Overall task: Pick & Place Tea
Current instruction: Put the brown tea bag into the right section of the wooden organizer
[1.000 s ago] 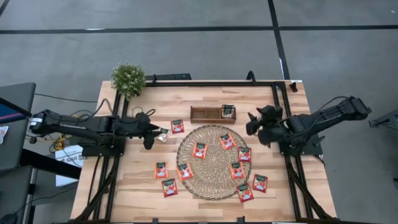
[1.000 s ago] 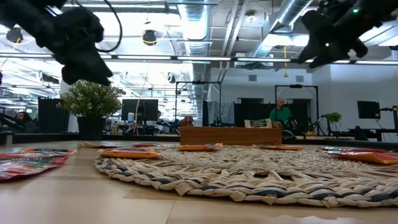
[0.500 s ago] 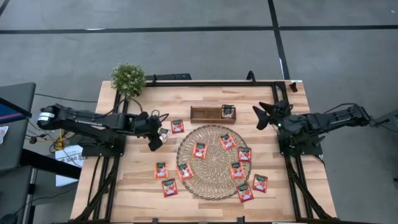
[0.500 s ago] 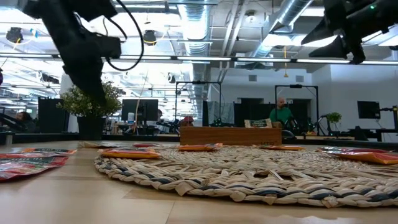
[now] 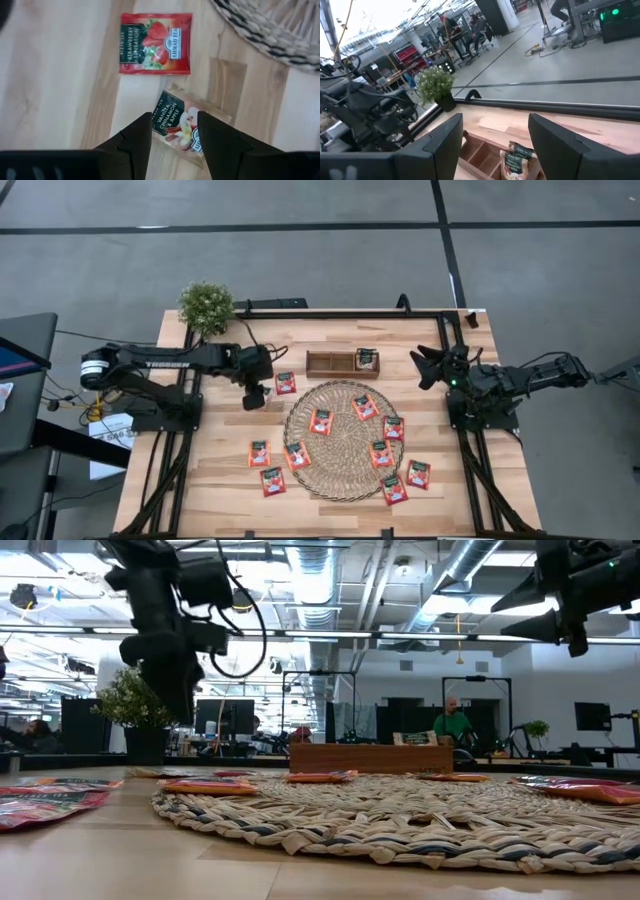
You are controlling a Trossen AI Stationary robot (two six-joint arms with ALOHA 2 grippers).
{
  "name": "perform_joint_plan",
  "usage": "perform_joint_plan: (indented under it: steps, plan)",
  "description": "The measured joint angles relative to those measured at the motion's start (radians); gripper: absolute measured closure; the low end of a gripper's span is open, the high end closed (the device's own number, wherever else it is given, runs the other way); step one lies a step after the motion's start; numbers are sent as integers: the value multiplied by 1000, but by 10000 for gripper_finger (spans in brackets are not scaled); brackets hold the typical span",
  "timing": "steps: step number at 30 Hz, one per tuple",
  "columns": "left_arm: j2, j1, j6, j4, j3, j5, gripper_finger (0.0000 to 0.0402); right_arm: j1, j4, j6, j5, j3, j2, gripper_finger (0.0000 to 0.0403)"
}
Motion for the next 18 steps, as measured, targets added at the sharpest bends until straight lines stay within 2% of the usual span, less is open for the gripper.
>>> perform_joint_plan:
  steps: [6,13,18]
  plan:
    - [97,45,97,2,1,65,250,0,-2,-1,0,0,4,186]
    - [198,47,172,36,1,61,250,0,-8,-1,-1,0,4,186]
    - [213,47,189,50,1,43,250,0,-25,2,-1,0,4,186]
